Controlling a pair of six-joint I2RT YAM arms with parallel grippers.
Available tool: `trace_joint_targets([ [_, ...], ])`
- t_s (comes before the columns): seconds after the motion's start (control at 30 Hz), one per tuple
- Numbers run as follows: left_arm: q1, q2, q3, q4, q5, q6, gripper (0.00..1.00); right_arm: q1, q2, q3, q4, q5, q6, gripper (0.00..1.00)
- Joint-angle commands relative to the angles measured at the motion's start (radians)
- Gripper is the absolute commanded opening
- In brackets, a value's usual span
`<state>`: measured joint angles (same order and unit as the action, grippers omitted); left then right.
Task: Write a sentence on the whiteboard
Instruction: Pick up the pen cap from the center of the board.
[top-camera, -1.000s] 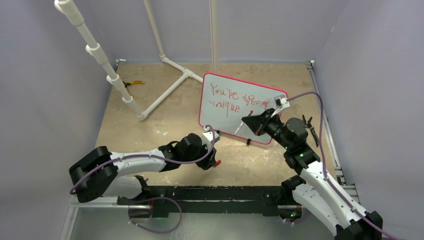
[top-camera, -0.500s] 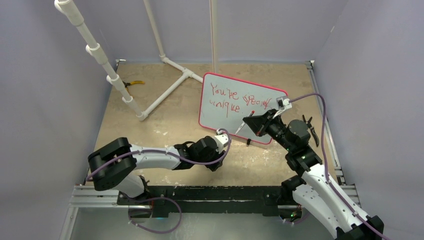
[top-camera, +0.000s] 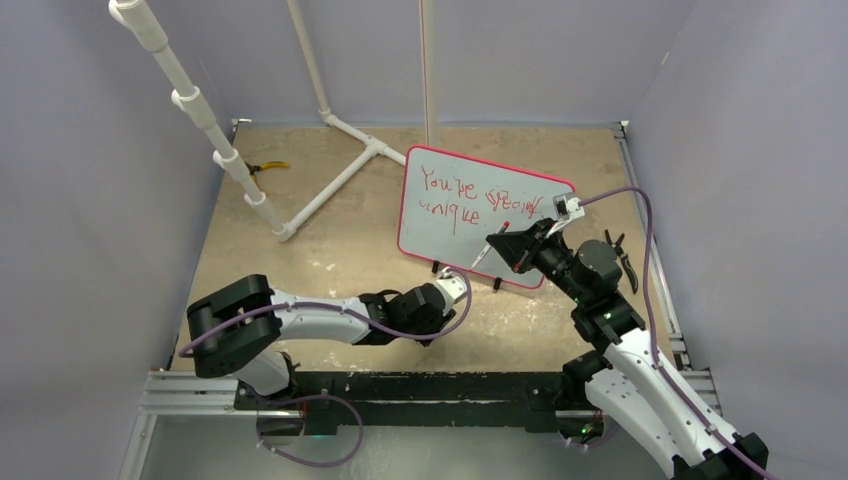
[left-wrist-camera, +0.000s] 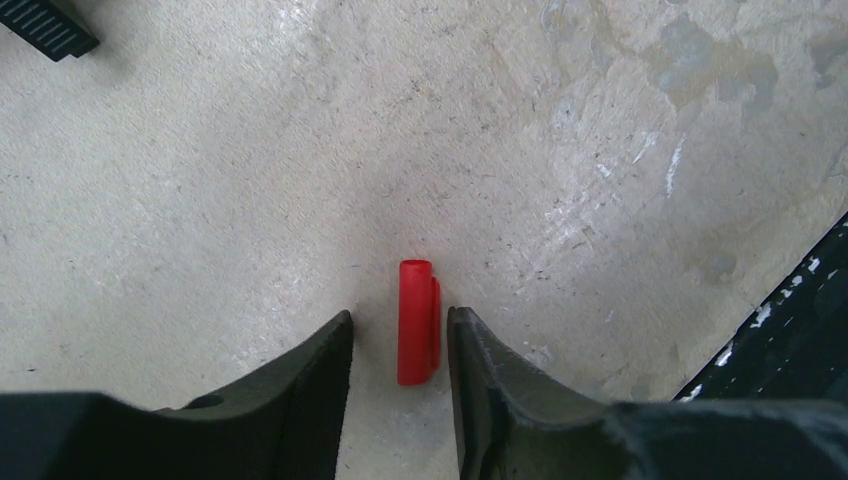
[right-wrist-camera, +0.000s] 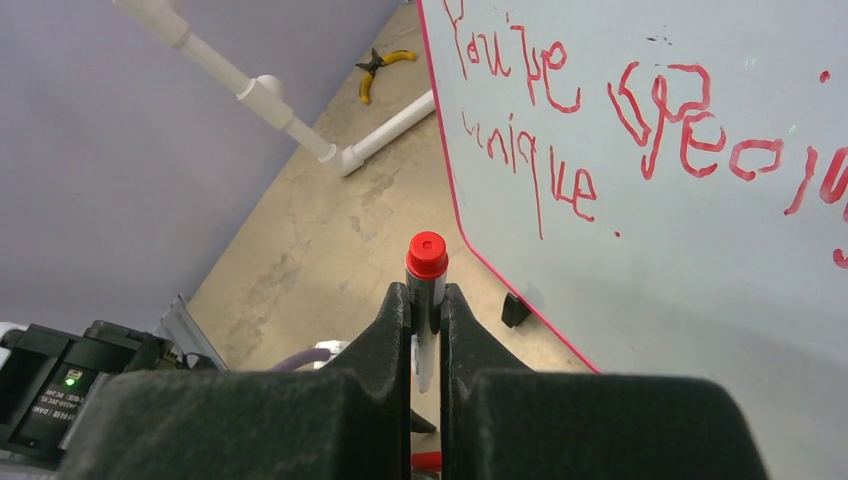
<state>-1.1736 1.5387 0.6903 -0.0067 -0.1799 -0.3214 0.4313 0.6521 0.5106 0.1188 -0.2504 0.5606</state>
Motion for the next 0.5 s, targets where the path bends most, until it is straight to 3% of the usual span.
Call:
trace_joint_targets([
  [0.0,-0.024,-0.002,0.007,-0.028,-0.029,0.002,0.33,0.001,-0.005,0.012,0.009,0.025,-0.015,0.00],
  [0.2,-0.045,0.004,0.003,-0.052,-0.059,-0.012,0.00,0.001,-0.024,0.006,0.013,0.033,-0.003,0.00],
  [0.47,-0.047,-0.136,-0.087,0.071,-0.123,-0.056,0.00,0.001,-0.022,0.026,0.007,0.044,0.002,0.00],
])
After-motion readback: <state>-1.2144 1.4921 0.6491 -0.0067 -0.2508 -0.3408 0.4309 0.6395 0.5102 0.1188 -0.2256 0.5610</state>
